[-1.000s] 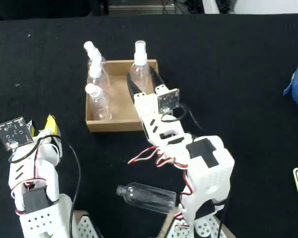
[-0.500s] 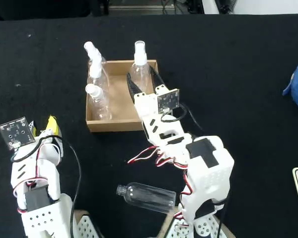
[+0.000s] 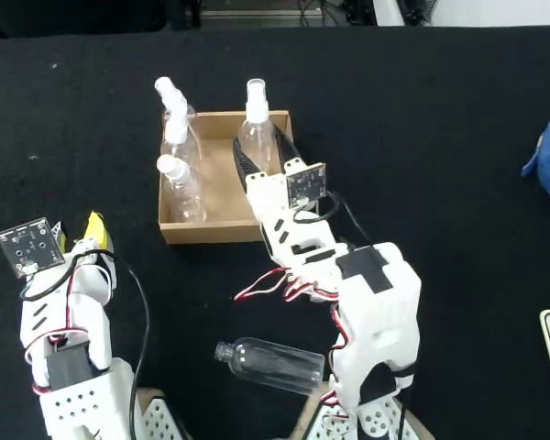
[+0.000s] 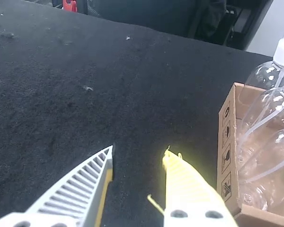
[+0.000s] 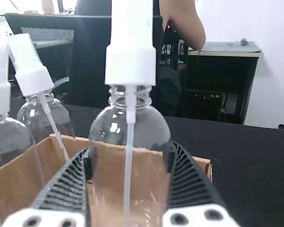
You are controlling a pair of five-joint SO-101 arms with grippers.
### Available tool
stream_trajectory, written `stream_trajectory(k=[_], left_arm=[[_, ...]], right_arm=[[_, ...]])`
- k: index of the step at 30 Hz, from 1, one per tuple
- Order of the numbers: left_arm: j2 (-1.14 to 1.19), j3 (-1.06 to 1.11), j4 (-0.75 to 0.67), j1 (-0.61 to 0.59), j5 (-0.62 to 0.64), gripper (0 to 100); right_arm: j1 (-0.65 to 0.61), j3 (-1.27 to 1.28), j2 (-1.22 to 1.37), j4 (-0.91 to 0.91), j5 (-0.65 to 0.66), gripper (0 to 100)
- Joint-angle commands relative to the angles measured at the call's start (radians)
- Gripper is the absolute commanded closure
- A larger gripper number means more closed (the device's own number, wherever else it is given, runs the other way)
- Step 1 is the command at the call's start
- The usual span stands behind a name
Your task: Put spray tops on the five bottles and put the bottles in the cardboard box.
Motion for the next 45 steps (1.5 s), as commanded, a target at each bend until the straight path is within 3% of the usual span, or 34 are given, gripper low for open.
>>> stream_trajectory(k=[1, 45], left_arm=[[-0.002, -0.016, -0.028, -0.012, 0.005, 97], [-0.002, -0.016, -0.028, -0.012, 0.005, 97]], right_arm=[[0.021, -0.041, -0.01, -0.032, 0.006, 98.8], [0.051, -0.022, -0.001, -0.023, 0.006, 98.5]])
